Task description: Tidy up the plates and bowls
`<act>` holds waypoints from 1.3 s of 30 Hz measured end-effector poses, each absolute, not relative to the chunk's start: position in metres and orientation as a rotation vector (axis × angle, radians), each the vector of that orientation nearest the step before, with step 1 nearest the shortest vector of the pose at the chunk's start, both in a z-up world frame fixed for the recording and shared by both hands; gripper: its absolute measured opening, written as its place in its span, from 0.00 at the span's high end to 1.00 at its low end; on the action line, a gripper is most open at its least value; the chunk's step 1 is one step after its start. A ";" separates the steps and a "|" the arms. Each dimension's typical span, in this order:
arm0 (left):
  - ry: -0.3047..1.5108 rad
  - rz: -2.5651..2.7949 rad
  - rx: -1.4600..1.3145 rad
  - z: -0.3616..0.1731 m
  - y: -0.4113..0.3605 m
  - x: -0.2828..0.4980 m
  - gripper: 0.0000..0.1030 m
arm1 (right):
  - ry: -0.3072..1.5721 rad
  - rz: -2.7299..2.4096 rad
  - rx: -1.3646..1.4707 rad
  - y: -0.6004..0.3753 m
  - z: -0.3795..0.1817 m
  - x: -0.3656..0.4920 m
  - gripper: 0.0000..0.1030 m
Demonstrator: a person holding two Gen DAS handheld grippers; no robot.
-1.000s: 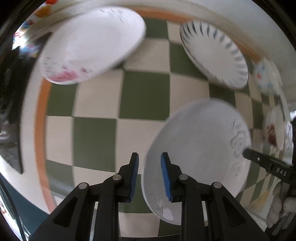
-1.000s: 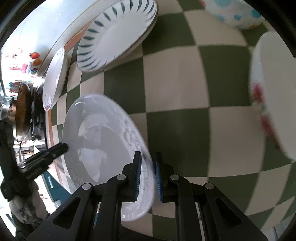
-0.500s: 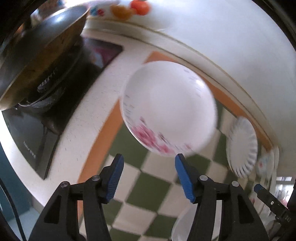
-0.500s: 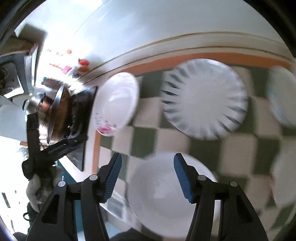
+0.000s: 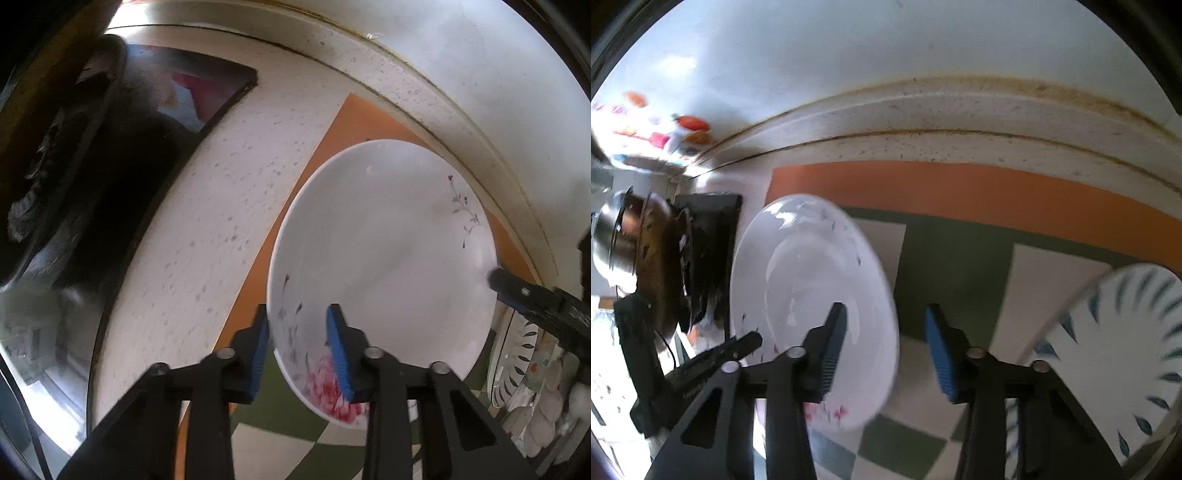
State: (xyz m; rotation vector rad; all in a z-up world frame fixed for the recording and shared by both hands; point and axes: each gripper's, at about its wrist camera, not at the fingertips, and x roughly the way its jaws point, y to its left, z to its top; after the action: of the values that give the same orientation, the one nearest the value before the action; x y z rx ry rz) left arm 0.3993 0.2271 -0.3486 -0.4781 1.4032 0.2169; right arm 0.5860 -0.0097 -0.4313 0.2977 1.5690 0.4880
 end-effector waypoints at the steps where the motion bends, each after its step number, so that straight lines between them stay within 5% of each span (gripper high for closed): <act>1: 1.403 0.216 -0.471 -0.349 0.227 0.400 0.76 | 1.582 0.489 0.310 -0.007 -0.438 0.591 0.70; 4: 1.397 0.205 -0.434 -0.352 0.229 0.398 0.84 | 1.614 0.491 0.338 -0.004 -0.454 0.599 0.87; 21: 1.335 0.107 -0.316 -0.307 0.158 0.368 0.85 | 1.507 0.459 0.309 -0.046 -0.407 0.556 0.91; 31: 1.300 0.040 -0.294 -0.244 0.102 0.335 0.85 | 1.408 0.459 0.396 -0.130 -0.346 0.472 0.91; 39: 1.327 -0.013 -0.245 -0.242 0.054 0.292 0.84 | 1.374 0.451 0.441 -0.185 -0.328 0.398 0.91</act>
State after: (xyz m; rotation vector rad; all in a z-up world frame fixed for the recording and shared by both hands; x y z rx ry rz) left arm 0.2922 0.0537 -0.2416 -0.2452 1.3272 -0.0131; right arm 0.3981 -0.1850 -0.3277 0.4410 1.3742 0.4515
